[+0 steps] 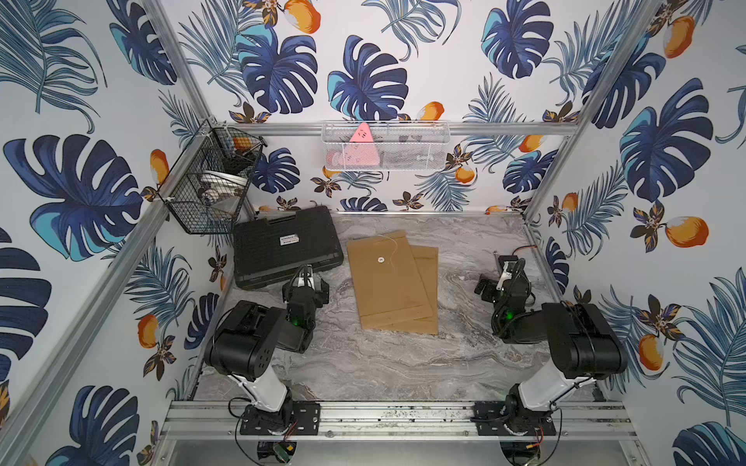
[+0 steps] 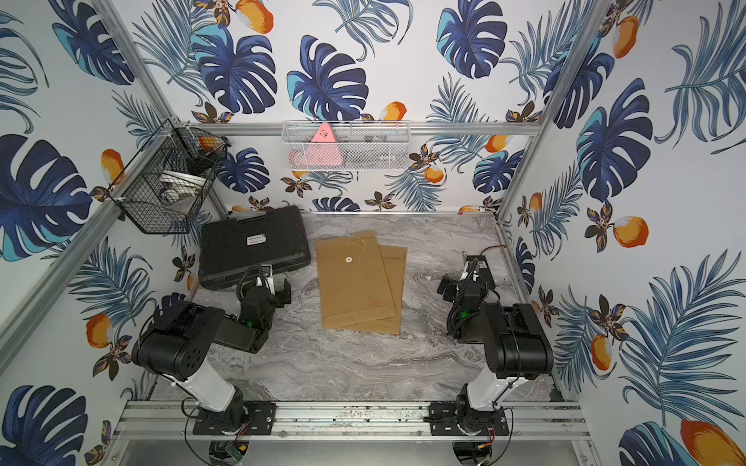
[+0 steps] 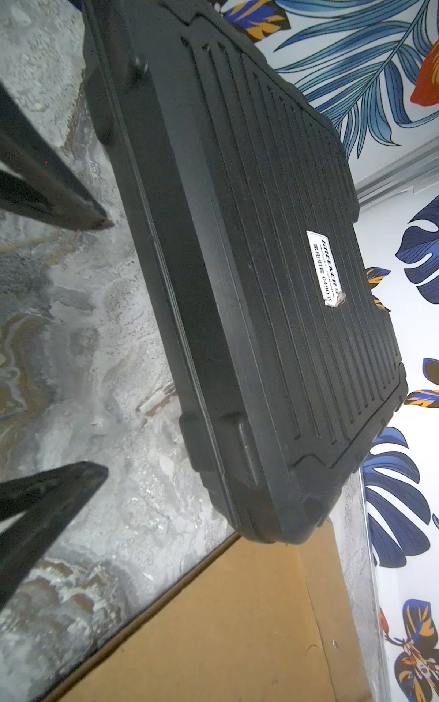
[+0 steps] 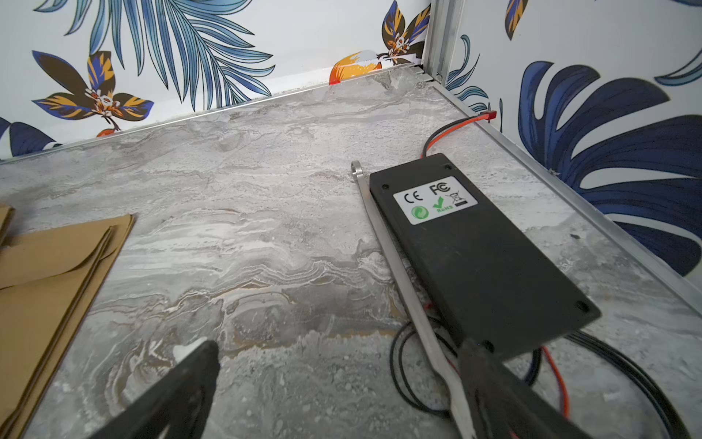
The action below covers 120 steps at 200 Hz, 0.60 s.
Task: Close the mouth of the file bag
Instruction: Pick up the file bag from the center of the board.
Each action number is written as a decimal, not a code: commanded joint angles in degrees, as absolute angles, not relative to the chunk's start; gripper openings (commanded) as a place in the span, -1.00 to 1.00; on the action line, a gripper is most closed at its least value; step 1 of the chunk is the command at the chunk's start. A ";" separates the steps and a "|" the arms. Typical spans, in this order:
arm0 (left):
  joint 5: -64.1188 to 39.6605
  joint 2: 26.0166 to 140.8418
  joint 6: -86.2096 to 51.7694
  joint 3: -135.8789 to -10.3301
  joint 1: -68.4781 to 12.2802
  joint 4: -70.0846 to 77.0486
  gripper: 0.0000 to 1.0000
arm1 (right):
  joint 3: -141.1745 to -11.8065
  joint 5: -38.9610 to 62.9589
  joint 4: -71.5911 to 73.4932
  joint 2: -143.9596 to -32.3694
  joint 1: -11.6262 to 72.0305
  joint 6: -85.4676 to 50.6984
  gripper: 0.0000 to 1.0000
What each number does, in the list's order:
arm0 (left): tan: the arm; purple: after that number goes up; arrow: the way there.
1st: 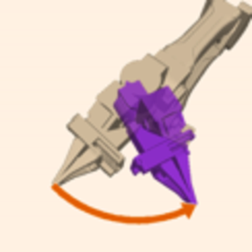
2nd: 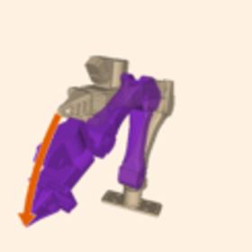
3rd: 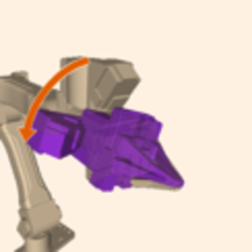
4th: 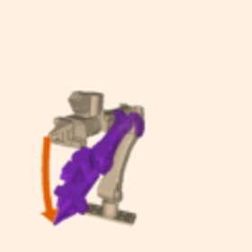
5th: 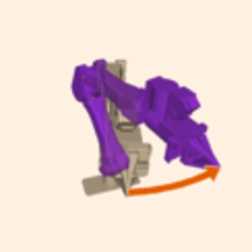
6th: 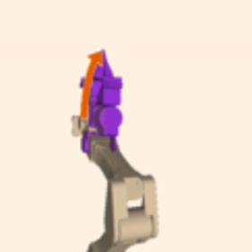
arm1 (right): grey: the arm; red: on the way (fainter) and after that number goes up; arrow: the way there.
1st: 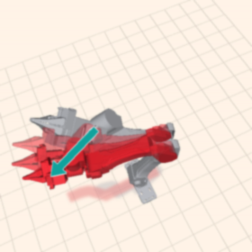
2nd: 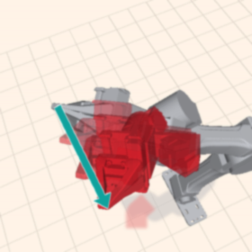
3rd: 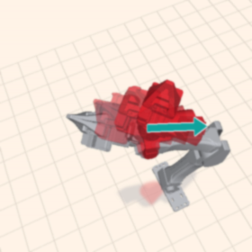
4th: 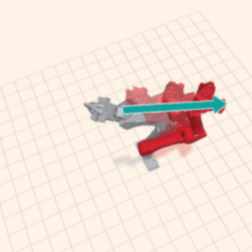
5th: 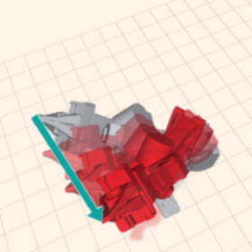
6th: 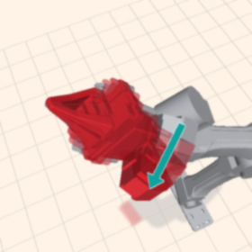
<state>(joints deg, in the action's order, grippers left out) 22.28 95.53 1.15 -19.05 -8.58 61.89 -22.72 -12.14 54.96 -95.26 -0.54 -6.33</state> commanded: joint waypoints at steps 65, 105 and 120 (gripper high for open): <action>21.03 95.35 0.93 -19.44 -7.82 63.34 0.98 | -22.91 -11.78 56.07 -95.27 -0.57 -5.45 0.99; 17.95 94.86 -0.34 -20.24 -5.86 60.87 0.98 | -22.99 -11.78 56.07 -95.27 -0.61 -5.45 0.99; 17.48 94.84 -0.53 -20.32 -5.45 60.75 0.98 | -22.94 -11.78 56.06 -95.27 -0.61 -5.45 0.99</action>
<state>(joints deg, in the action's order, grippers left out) 19.27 95.20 0.49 -19.92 -6.07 61.17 -22.74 -12.14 54.96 -95.26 -0.54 -6.28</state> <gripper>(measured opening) 0.990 0.996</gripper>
